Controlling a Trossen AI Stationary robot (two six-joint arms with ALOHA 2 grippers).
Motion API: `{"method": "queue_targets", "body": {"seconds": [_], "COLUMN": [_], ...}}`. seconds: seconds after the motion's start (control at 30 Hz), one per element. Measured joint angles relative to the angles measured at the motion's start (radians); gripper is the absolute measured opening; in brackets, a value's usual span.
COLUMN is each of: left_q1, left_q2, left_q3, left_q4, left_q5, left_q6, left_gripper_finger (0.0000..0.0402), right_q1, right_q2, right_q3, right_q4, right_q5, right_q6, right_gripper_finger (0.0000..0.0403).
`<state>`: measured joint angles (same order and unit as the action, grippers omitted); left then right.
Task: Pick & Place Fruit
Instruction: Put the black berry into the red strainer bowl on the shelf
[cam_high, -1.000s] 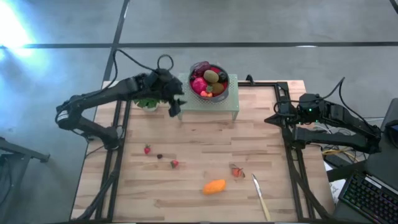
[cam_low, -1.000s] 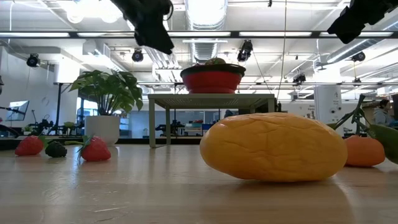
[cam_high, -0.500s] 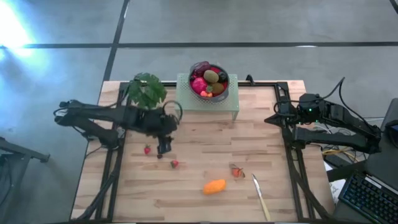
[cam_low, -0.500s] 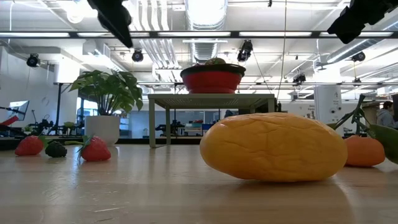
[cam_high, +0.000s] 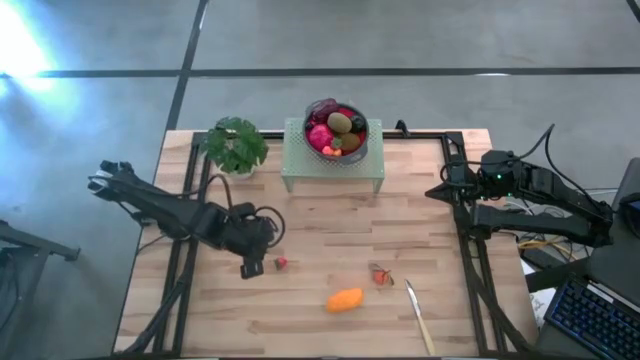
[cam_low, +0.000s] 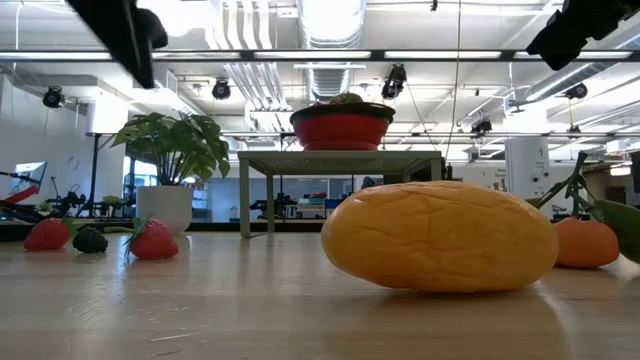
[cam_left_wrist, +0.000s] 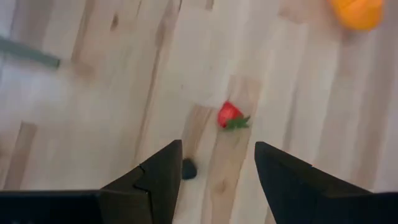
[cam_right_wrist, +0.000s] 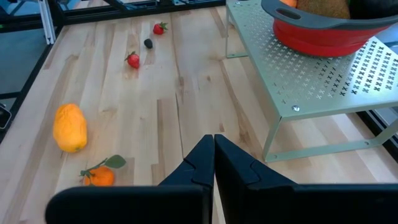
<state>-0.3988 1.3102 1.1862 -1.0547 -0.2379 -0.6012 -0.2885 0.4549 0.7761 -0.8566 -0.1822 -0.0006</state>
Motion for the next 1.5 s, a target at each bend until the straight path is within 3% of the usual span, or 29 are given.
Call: {"method": "queue_targets", "body": {"seconds": [0.3, 0.67, 1.0, 1.5], "left_q1": [0.000, 0.002, 0.006, 0.022], "left_q2": [0.000, 0.000, 0.000, 0.000], "left_q3": [-0.186, -0.394, -0.492, -0.615], "left_q4": [0.025, 0.266, 0.367, 0.547], "left_q5": [0.013, 0.063, 0.062, 0.051], "left_q6": [-0.021, -0.034, -0.040, -0.021], "left_gripper_finger": [0.0206, 0.0206, 0.0203, 0.0167], "right_q1": [0.000, 0.000, 0.000, 0.000], "right_q2": [0.000, 0.000, 0.000, 0.000], "right_q3": [0.000, 0.000, 0.000, 0.000], "right_q4": [0.000, 0.000, 0.000, 0.000], "right_q5": [0.000, 0.000, 0.000, 0.000], "right_q6": [0.000, 0.000, 0.000, 0.000], "right_gripper_finger": [0.0008, 0.0008, 0.0008, 0.0008]}}
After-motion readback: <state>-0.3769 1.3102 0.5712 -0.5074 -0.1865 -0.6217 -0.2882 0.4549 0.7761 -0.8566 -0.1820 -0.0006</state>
